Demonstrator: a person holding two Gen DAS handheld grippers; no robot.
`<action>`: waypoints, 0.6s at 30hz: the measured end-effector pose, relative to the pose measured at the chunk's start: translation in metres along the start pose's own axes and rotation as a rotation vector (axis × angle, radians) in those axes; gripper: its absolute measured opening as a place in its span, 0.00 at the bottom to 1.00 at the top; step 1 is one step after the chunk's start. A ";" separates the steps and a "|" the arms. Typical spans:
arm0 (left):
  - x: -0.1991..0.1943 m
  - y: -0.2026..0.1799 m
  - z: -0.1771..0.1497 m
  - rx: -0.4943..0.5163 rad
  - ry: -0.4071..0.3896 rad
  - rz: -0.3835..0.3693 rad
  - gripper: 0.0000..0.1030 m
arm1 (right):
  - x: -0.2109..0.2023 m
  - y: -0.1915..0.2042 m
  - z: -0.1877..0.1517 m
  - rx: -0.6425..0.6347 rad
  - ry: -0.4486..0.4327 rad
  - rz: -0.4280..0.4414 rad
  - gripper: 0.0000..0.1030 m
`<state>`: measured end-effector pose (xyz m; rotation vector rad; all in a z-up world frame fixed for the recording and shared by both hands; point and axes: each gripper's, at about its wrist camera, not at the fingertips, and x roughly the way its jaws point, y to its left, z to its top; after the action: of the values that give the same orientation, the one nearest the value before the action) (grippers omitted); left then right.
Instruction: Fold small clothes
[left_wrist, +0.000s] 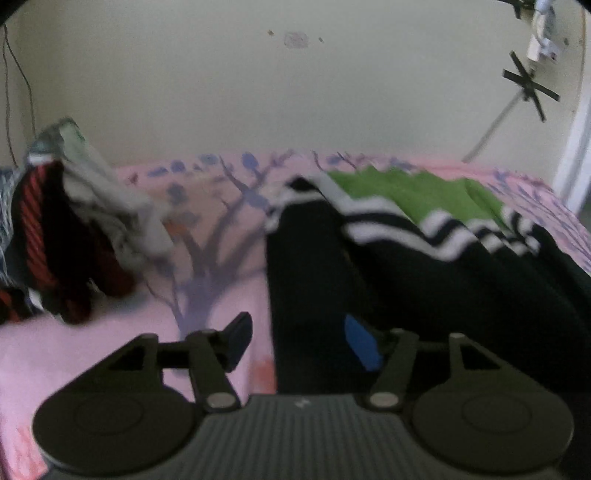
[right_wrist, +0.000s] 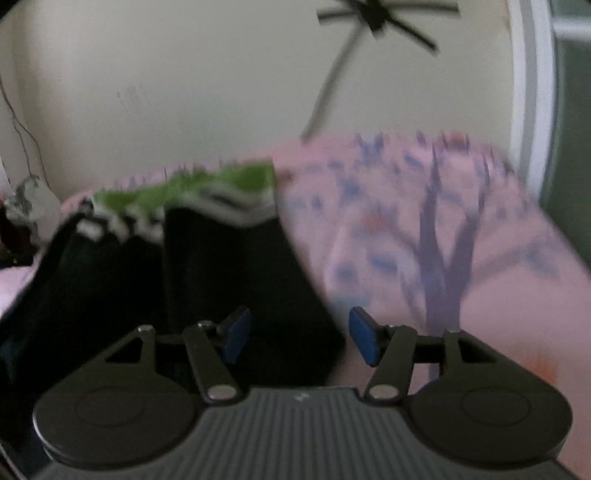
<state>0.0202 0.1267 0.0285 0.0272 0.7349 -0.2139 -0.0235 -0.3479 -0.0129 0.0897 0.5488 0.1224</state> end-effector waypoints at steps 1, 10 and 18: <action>0.001 -0.003 -0.002 0.003 0.010 -0.013 0.56 | -0.002 0.004 0.002 -0.007 -0.003 -0.005 0.30; 0.024 -0.007 0.007 0.012 0.061 0.109 0.30 | -0.023 -0.036 0.098 -0.256 -0.304 -0.746 0.04; 0.018 0.013 -0.001 -0.014 0.080 0.079 0.32 | -0.039 -0.011 0.082 0.016 -0.287 -0.230 0.53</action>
<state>0.0352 0.1362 0.0155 0.0519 0.8138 -0.1326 -0.0123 -0.3681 0.0758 0.0575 0.2701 -0.1178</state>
